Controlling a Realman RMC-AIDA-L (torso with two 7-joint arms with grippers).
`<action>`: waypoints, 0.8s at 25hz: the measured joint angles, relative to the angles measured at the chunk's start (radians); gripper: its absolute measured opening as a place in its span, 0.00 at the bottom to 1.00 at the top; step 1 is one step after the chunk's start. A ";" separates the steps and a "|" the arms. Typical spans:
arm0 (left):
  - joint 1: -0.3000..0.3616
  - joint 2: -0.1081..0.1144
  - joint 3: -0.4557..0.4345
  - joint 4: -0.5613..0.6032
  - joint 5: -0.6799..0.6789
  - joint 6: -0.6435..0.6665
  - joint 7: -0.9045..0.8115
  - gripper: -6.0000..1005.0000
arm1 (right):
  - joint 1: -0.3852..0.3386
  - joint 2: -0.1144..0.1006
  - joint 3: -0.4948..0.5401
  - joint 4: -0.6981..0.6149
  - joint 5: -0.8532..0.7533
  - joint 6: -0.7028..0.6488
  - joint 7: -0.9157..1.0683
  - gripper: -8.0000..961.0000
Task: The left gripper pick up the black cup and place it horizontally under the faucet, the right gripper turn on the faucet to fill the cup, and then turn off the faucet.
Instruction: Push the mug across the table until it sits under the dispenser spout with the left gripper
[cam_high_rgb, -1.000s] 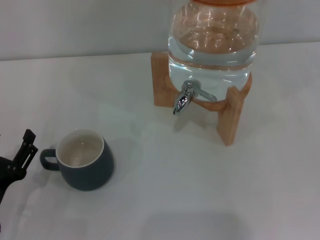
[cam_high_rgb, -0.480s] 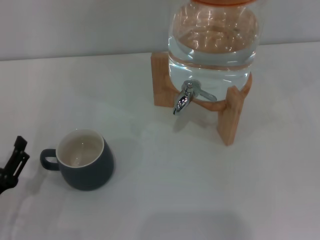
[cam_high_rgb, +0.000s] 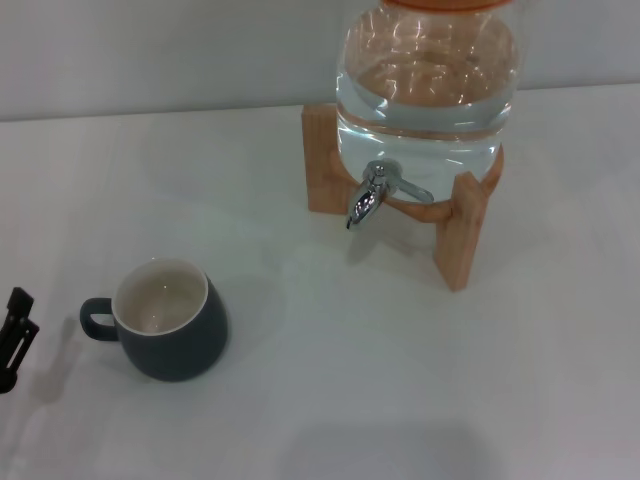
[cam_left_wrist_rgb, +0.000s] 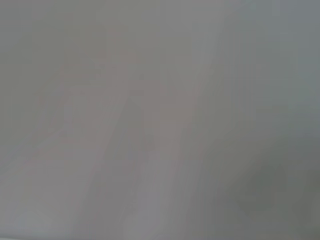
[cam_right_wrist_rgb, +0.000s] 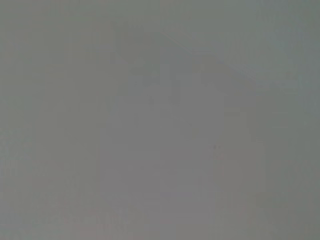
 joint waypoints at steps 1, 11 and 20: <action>0.006 0.000 0.000 0.004 -0.001 0.000 0.000 0.86 | -0.001 0.000 0.000 0.000 0.000 0.000 0.000 0.88; 0.045 0.000 -0.003 0.006 -0.002 0.008 0.000 0.86 | -0.001 0.000 0.000 0.000 0.000 0.000 0.001 0.88; 0.061 0.000 0.002 0.006 0.001 0.011 0.000 0.86 | 0.001 0.001 0.000 0.002 0.000 0.000 0.000 0.88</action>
